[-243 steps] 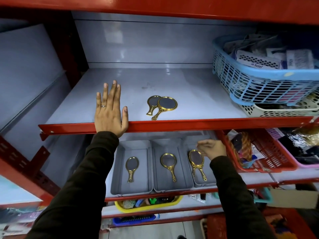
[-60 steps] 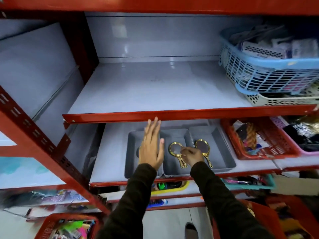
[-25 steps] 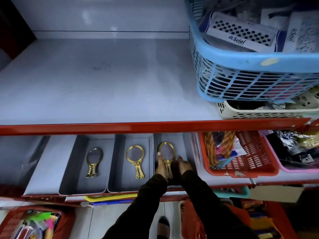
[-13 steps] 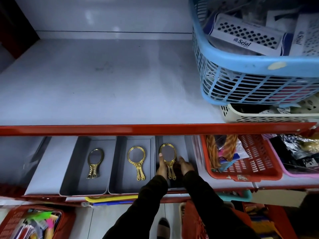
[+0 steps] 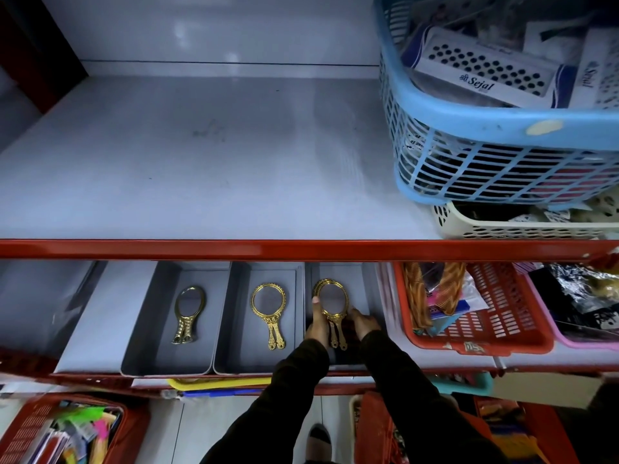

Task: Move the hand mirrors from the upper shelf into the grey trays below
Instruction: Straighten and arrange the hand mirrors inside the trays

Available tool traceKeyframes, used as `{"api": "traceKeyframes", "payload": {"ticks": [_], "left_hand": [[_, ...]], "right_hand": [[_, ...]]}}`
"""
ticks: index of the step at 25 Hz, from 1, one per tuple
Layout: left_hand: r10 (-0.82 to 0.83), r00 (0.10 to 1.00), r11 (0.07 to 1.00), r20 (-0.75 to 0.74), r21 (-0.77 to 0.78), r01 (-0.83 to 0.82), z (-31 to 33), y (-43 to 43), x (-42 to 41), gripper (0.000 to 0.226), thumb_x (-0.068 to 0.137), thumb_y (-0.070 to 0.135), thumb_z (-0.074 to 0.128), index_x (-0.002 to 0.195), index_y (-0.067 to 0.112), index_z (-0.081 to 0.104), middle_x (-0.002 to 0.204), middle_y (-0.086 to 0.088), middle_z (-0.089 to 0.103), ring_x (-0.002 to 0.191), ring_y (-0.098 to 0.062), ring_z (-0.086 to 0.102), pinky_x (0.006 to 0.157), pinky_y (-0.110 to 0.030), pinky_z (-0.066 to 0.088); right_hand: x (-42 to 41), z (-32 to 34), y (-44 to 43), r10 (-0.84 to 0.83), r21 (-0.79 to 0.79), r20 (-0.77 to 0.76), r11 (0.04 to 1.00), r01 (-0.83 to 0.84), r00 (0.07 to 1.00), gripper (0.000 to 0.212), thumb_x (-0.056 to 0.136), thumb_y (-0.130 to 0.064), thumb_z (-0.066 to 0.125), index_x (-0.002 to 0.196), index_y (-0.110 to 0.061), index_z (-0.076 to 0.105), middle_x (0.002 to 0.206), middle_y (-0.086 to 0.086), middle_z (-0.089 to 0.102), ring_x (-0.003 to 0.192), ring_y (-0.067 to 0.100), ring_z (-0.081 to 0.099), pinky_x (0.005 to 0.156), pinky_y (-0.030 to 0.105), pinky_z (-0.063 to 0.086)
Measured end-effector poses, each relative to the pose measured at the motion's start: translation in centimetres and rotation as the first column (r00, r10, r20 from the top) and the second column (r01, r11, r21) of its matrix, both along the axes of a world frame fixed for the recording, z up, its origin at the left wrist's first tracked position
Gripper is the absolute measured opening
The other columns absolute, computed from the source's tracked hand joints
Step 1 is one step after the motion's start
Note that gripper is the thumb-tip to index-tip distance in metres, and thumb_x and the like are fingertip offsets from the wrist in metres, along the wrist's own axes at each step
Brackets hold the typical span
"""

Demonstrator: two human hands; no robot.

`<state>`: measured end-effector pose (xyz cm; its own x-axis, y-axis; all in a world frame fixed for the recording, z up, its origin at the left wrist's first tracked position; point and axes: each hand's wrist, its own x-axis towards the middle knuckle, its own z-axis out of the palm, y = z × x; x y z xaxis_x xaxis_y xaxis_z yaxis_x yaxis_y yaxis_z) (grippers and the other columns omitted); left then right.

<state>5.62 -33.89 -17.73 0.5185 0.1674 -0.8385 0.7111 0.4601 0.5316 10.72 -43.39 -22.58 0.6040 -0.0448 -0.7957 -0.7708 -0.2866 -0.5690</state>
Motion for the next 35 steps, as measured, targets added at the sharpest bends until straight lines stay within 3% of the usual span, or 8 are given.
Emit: {"api": "traceKeyframes", "payload": {"ticks": [7,10,15,17,20,26,30,35], "left_hand": [[0.033,0.999,0.999,0.016,-0.019,-0.033,0.2,-0.1,-0.5,0.083,0.092,0.066,0.015,0.15,0.009,0.028,0.152,-0.017,0.036,0.14,-0.034,0.033,0.114,-0.043,0.028],[0.034,0.999,0.998,0.022,-0.046,-0.033,0.5,-0.1,-0.5,0.081,0.093,0.065,0.014,0.151,0.009,0.023,0.154,-0.017,0.032,0.142,-0.034,0.031,0.114,-0.044,0.027],[0.094,0.994,0.994,0.059,-0.052,-0.091,0.8,0.1,-0.3,0.075,0.097,0.058,0.014,0.151,0.008,0.022,0.153,-0.018,0.033,0.141,-0.032,0.032,0.112,-0.037,0.03],[0.132,0.989,0.991,0.073,-0.011,-0.132,0.1,-0.4,0.3,0.089,0.087,0.073,0.02,0.152,0.012,0.022,0.153,-0.018,0.032,0.14,-0.032,0.034,0.112,-0.038,0.031],[0.208,0.971,0.978,0.118,-0.036,-0.205,-6.5,-1.7,2.1,0.128,0.053,0.097,0.033,0.15,0.014,0.03,0.151,-0.015,0.039,0.136,-0.03,0.041,0.11,-0.037,0.034],[0.229,0.967,0.972,0.11,-0.087,-0.22,2.3,-0.1,1.9,0.078,0.095,0.06,0.021,0.149,0.004,0.028,0.15,-0.019,0.038,0.139,-0.031,0.036,0.111,-0.036,0.031],[0.202,0.974,0.975,0.107,-0.121,-0.189,4.0,0.2,1.2,0.072,0.098,0.053,0.017,0.148,0.003,0.029,0.151,-0.017,0.036,0.142,-0.03,0.033,0.114,-0.036,0.026],[0.177,0.983,0.978,0.049,-0.124,-0.17,4.6,0.1,0.9,0.075,0.096,0.059,0.016,0.15,0.007,0.027,0.154,-0.018,0.032,0.143,-0.032,0.03,0.116,-0.041,0.025]], "right_hand": [[-0.5,-0.4,0.4,0.2,-0.172,0.102,0.968,-0.18,0.975,0.045,0.098,-0.037,0.043,0.111,-0.002,0.067,0.117,0.021,0.067,0.103,0.031,0.061,0.097,0.035,0.046],[-0.7,-0.2,0.5,0.307,-0.265,0.148,0.928,-0.261,0.94,0.044,0.1,-0.033,0.041,0.106,-0.001,0.07,0.113,0.021,0.069,0.103,0.031,0.063,0.087,0.029,0.045],[0.2,-0.1,0.2,0.346,-0.388,0.196,0.887,-0.252,0.918,0.05,0.101,-0.033,0.035,0.107,0.003,0.069,0.114,0.024,0.068,0.107,0.033,0.064,0.084,0.028,0.043],[0.8,-0.4,0.2,0.317,-0.376,0.22,0.9,-0.22,0.923,0.049,0.102,-0.033,0.033,0.11,0.001,0.067,0.118,0.024,0.066,0.109,0.033,0.061,0.083,0.029,0.041],[1.5,-0.6,0.5,0.243,-0.293,0.23,0.941,-0.171,0.942,0.046,0.101,-0.029,0.032,0.108,0.0,0.066,0.118,0.024,0.065,0.101,0.033,0.059,0.079,0.027,0.037],[2.5,-1.4,1.1,0.13,-0.111,0.204,0.988,-0.109,0.97,0.041,0.098,-0.029,0.034,0.104,-0.009,0.07,0.116,0.017,0.067,0.11,0.033,0.061,0.097,0.032,0.045],[3.7,-8.8,-0.4,0.009,0.002,0.201,1.0,-0.01,0.98,0.032,0.077,-0.042,0.042,0.074,-0.032,0.072,0.105,0.012,0.073,0.1,0.034,0.066,0.095,0.054,0.052],[0.9,-1.1,0.3,-0.14,0.022,0.12,0.99,0.138,0.983,0.027,0.093,-0.03,0.044,0.074,-0.026,0.063,0.098,0.015,0.066,0.097,0.037,0.064,0.088,0.058,0.055]]}}
